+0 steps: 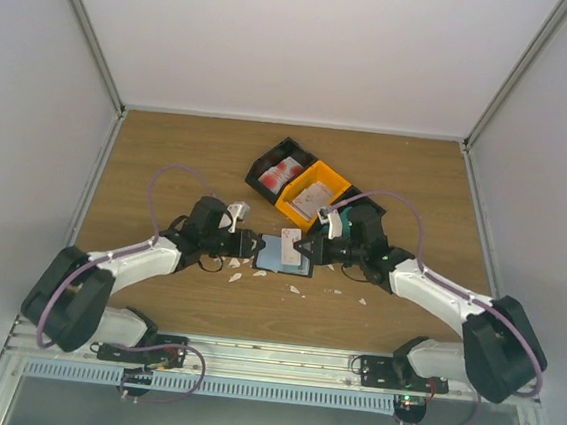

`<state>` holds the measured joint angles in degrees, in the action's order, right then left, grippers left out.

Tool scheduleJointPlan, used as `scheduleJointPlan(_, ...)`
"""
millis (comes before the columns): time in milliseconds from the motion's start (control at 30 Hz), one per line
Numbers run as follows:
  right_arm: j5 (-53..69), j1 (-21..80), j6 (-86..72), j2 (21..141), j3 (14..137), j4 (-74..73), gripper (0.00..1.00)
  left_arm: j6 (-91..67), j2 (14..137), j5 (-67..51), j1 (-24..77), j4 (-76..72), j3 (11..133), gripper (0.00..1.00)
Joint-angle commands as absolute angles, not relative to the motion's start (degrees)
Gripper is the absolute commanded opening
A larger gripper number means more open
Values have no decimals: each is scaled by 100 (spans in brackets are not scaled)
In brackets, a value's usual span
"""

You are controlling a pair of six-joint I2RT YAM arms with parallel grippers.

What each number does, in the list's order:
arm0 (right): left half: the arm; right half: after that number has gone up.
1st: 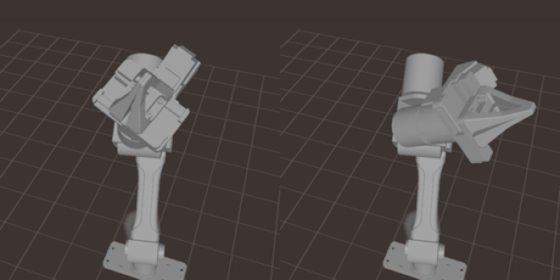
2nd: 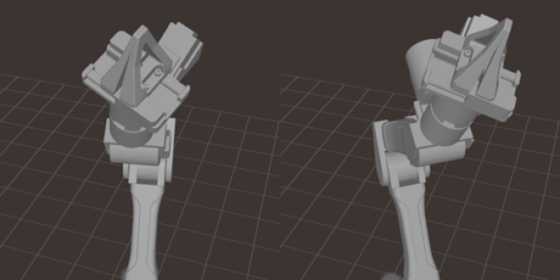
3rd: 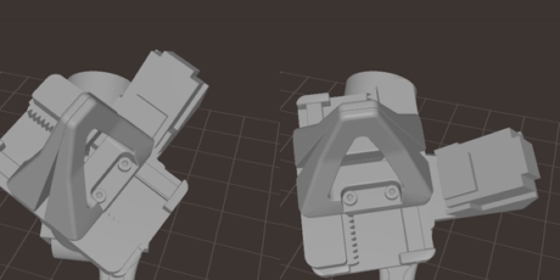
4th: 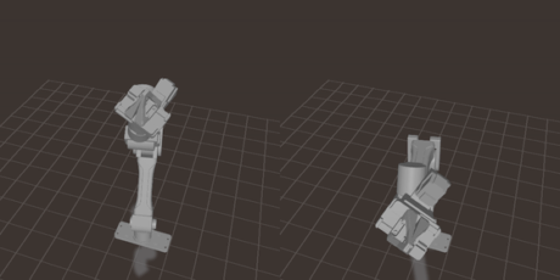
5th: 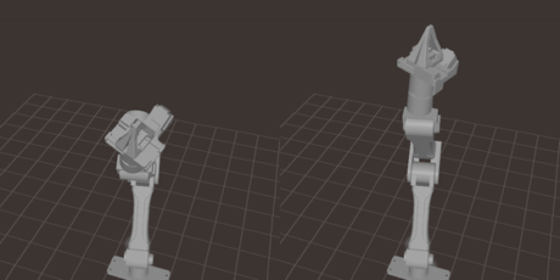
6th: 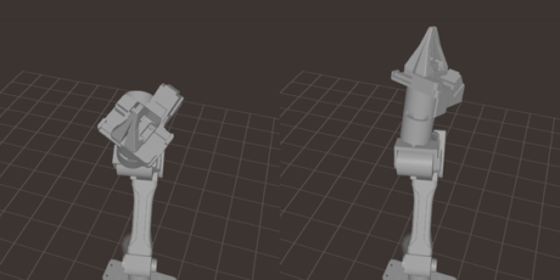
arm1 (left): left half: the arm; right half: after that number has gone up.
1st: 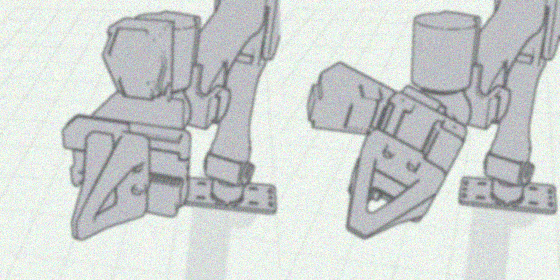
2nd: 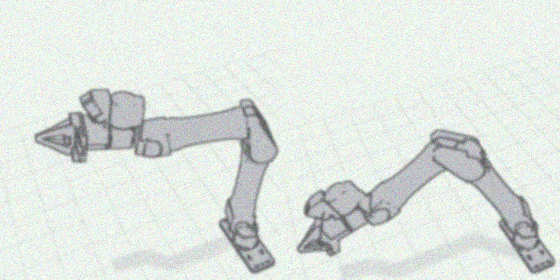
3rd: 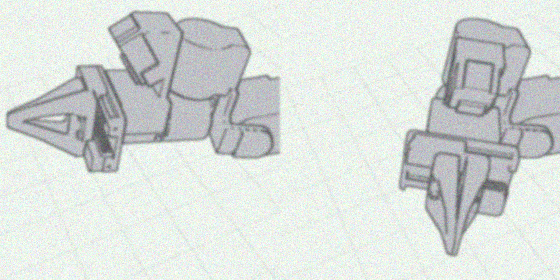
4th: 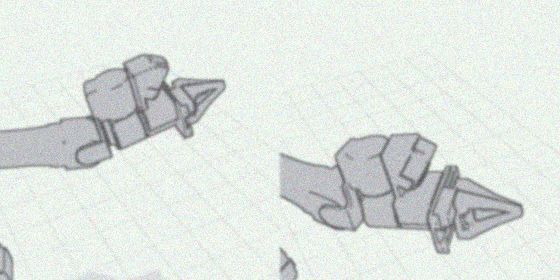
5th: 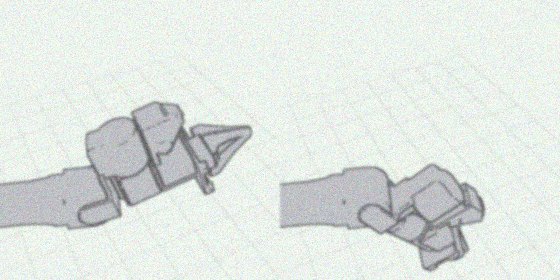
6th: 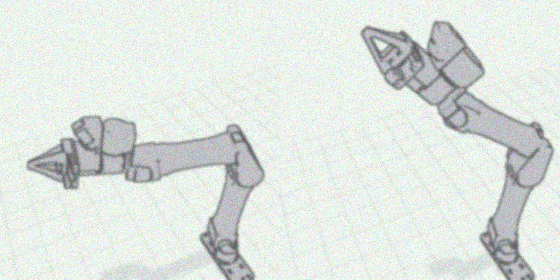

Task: Put the credit cards into the card holder
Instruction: Pick up the credit card from the storage box, then insert the credit card into the card holder.

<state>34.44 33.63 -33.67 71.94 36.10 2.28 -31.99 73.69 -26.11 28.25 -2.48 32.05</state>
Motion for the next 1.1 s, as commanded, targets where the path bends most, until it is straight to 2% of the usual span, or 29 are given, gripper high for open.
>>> scheduleJointPlan(0, 2938, 3312, -4230, 7770, 3536, 229, 0, -3263, 8060, -2256, 2840, -237, 3415, 45)
scheduleJointPlan(167, 3224, 3270, -4355, 8495, 3584, 477, 0, -3232, 8681, -2337, 2840, -262, 3694, 41)
scheduleJointPlan(467, 3572, 2806, -4281, 8925, 3670, 500, 0, -3181, 9044, -2269, 2844, -115, 3996, 40)
scheduleJointPlan(833, 3934, 2805, -5081, 9491, 3715, 1036, 0, -3181, 9351, -2354, 2844, -45, 4061, 27)
scheduleJointPlan(1067, 3886, 2813, -5562, 9754, 3645, 1257, 1, -3179, 9526, -2347, 2841, -46, 4037, 14)
